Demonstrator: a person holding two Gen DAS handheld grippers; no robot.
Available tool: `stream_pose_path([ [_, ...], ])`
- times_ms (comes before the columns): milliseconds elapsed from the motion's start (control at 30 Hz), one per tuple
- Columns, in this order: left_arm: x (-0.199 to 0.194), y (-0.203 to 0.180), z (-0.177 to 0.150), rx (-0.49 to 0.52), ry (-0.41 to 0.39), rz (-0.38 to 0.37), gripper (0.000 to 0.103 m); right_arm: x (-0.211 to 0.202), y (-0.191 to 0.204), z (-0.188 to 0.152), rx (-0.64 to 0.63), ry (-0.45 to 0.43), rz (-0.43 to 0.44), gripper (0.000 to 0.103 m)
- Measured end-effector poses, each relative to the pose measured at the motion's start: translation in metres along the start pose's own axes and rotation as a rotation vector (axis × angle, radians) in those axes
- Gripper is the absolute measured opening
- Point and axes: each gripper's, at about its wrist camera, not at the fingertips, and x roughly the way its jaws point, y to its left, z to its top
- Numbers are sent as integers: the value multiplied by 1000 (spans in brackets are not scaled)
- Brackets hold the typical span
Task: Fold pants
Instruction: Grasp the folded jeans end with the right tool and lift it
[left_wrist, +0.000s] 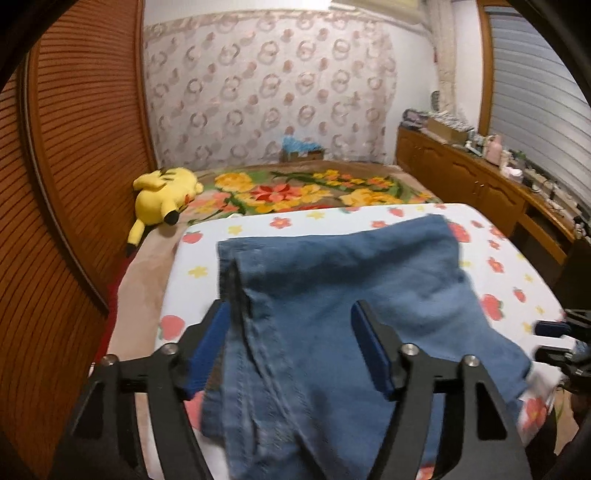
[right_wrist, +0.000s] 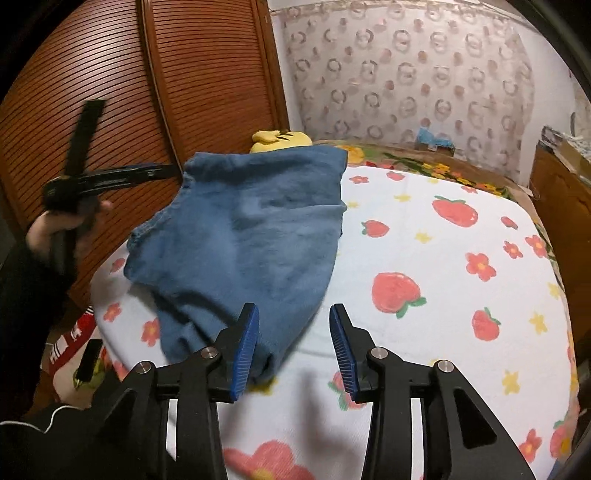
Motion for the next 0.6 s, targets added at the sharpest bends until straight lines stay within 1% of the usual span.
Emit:
stream_pose_path([
  [133,-12,-10,-9,14,-10,-22,72,14,2,2,16,16,3,41],
  [233,-14,-14,-14,17,-5,-38,72,20,3,6,34,23,15,42],
  [367,-14,-19,-18,18,6,-51,73,30,3,9,45,29,4,42],
  [500,-16,-23,-28,6,19,-65,73,41,0,11,71,48,0,47],
  [600,-11,-29,-39,-3,43,-79,73,53,-3,9,106,84,7,48],
])
